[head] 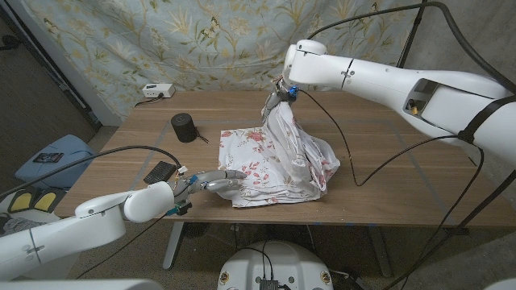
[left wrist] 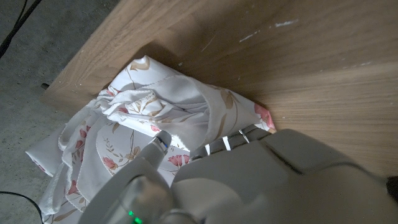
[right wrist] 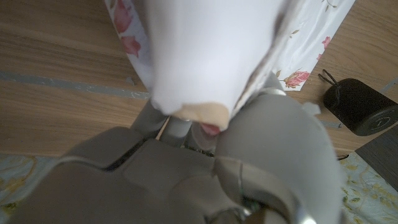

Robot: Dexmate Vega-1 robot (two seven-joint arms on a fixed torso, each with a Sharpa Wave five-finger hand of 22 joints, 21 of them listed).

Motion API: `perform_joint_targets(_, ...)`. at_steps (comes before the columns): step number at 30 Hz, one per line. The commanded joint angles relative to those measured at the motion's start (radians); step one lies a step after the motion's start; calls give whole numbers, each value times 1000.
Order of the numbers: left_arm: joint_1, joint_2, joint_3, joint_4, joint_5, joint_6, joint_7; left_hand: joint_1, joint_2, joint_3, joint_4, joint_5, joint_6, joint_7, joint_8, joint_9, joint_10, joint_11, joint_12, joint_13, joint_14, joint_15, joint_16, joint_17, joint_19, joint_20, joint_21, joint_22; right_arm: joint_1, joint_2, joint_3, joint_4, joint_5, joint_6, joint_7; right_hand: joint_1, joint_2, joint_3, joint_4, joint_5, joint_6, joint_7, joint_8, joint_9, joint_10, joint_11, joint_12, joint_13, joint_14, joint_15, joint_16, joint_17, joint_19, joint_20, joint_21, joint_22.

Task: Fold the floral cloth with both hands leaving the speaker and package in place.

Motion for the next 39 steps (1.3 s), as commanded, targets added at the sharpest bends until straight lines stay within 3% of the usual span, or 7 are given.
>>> perform_joint_targets(1,1,0,1,4,-2,-9,3,12,3,-1,-5,-1,3,-4,-3,2,-1,-2,-2,5,-2,1,3,3,4,9,5,5,-5,51,-2,61,25,-5,-7,9,1,7,4,5,1,10,6,2,-14,-9,0,4,18,-14,-5,5,1,2,9,0)
perform_joint_targets(15,7,-1,-3,6,-3,-14,14,15,4,-2,-8,-1,3,-5,-3,2,-1,-2,-2,5,-3,1,3,3,3,9,4,5,-6,122,6,123,53,34,-8,10,3,8,5,5,-1,13,6,1,-21,-9,0,4,16,-14,-17,8,-4,2,16,-2)
perform_joint_targets(26,16,2,-12,0,-13,-3,26,18,6,-3,-10,-1,2,-3,-3,2,-3,-1,-3,5,-3,3,4,3,3,9,4,5,-8,185,6,214,52,84,3,10,3,8,6,5,-4,13,7,2,-25,-9,0,3,18,-14,-23,15,-7,2,22,-3)
perform_joint_targets(39,20,5,-16,-1,-23,-3,25,20,6,-5,-11,0,4,-5,-2,2,-3,-2,-3,5,-3,3,4,3,3,9,4,5,-33,271,18,394,33,160,23,10,4,9,6,4,-6,7,6,0,-28,-11,0,3,18,-14,-33,18,-12,3,28,-4)
